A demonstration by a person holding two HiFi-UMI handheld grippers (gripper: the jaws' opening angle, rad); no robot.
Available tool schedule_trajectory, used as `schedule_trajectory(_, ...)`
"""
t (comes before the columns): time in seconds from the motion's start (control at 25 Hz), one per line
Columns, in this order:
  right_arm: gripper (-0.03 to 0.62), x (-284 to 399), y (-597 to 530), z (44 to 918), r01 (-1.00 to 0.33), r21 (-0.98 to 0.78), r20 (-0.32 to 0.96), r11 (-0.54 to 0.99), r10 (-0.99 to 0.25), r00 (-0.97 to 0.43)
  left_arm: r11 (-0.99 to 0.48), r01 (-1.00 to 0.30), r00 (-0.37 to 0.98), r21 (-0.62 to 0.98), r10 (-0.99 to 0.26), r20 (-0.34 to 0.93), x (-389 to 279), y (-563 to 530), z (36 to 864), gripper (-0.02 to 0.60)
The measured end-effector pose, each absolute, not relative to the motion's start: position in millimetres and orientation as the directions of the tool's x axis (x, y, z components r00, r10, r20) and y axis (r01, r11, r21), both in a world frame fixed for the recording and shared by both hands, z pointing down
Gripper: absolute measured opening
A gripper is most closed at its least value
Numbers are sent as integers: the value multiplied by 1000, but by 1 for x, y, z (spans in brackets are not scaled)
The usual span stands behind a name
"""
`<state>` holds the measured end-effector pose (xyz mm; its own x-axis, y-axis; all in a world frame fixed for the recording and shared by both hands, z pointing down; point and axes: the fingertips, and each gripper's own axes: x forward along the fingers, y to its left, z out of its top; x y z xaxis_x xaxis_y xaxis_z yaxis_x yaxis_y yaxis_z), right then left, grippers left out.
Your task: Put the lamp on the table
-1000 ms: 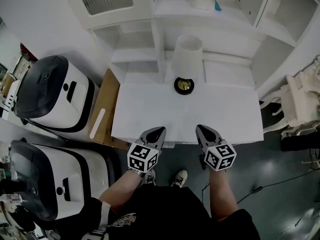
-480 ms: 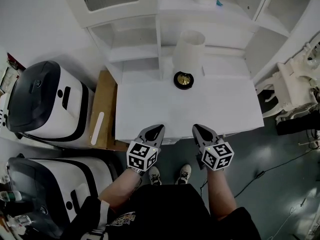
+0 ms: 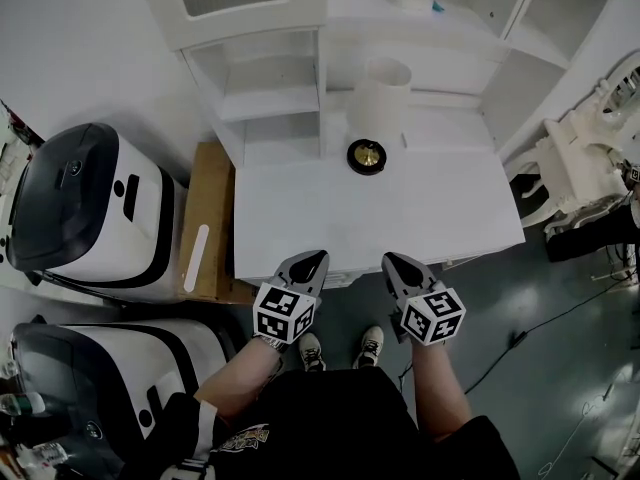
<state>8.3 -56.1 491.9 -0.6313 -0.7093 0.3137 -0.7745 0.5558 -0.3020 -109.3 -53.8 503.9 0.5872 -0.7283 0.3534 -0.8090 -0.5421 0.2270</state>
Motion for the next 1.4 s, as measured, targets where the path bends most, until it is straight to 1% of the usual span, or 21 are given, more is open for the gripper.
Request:
schedule_trajectory(0.88,26,-16,-24,490,-794,-309,306,523,-736,-604,-587,-777,629,228,-703,332,-125,-29,500,6)
schedule_trajectory(1.4,25,-25,-17,495,-796,-312,314,518,-735,-601,-587,-773,634,241,-701,327,-133,-26,503,6)
